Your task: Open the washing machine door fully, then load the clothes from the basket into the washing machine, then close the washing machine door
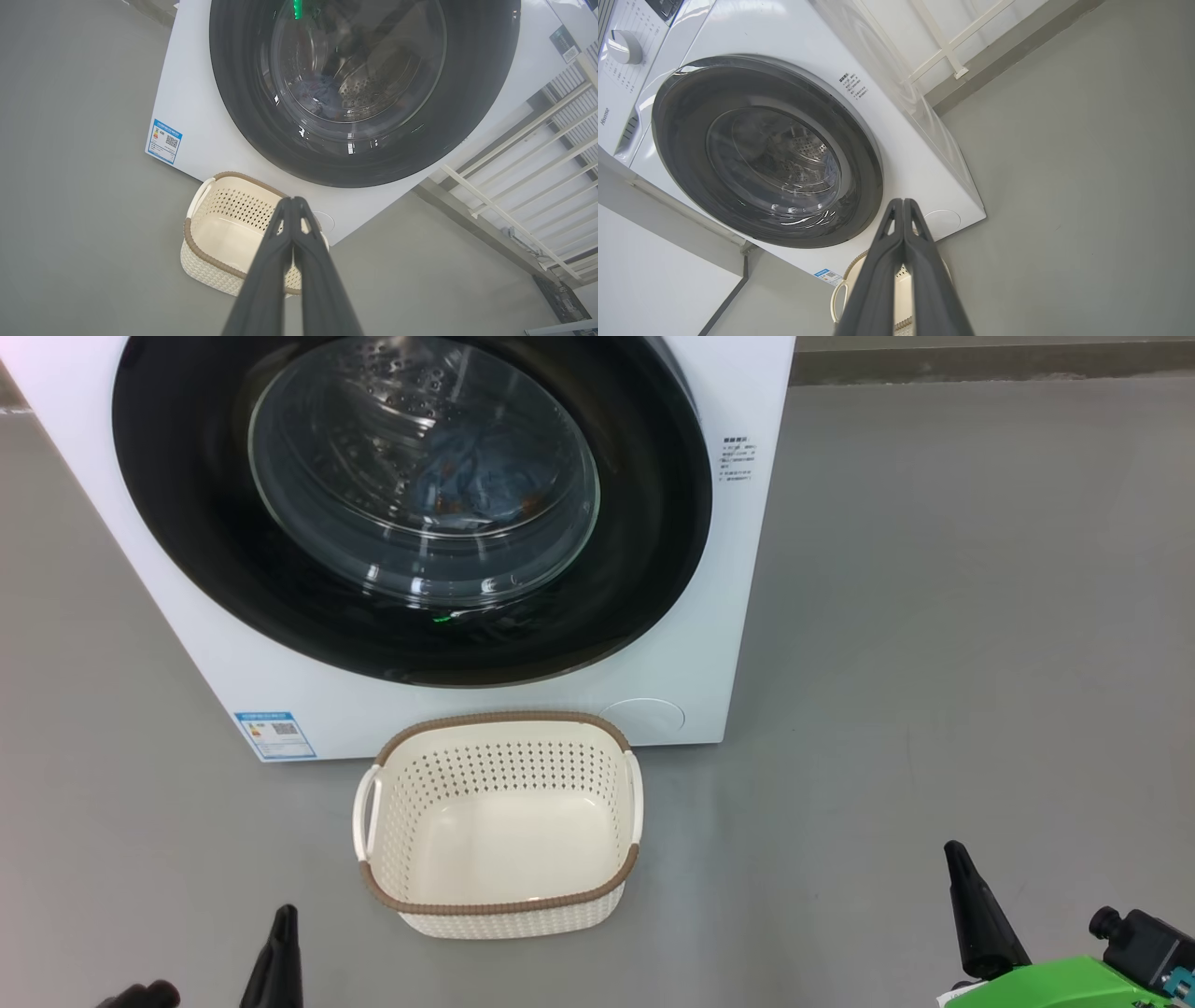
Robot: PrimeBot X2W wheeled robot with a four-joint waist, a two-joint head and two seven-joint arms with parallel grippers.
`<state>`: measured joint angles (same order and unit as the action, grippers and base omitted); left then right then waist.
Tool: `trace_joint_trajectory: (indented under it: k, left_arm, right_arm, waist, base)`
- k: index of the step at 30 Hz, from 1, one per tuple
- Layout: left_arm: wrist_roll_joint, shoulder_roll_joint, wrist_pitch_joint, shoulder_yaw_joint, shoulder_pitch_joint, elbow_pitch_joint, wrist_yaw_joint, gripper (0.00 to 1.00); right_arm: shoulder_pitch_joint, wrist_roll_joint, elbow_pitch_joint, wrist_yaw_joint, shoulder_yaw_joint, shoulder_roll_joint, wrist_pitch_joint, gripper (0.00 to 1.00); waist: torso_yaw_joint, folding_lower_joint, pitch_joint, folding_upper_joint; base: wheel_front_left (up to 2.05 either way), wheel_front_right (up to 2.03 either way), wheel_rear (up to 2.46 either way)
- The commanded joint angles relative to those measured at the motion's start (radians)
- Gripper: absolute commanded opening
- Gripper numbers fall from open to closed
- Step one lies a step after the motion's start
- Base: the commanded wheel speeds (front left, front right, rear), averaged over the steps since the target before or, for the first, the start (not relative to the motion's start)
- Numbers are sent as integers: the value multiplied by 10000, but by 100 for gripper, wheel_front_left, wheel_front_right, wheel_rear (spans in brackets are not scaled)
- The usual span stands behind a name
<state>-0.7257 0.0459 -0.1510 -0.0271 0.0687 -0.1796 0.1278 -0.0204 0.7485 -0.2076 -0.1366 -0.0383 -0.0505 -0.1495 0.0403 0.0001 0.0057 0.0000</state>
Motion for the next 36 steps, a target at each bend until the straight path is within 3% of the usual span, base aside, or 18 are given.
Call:
trace_joint_trajectory:
  k: [1,36]
  left_arm:
    - [-260,167,48,178,-506,181,10,0]
    - [-4230,244,1055,542,-1050,-180,18,0]
  right_arm:
    - [406,241,213,21,42,-101,103,0]
    - [788,4038,-43,38,-224,-120,1155,0]
  waist:
    - [-5,-1,0,0]
    - [-182,-1,-12,0]
  base:
    - [0,0,0]
    - [0,0,0]
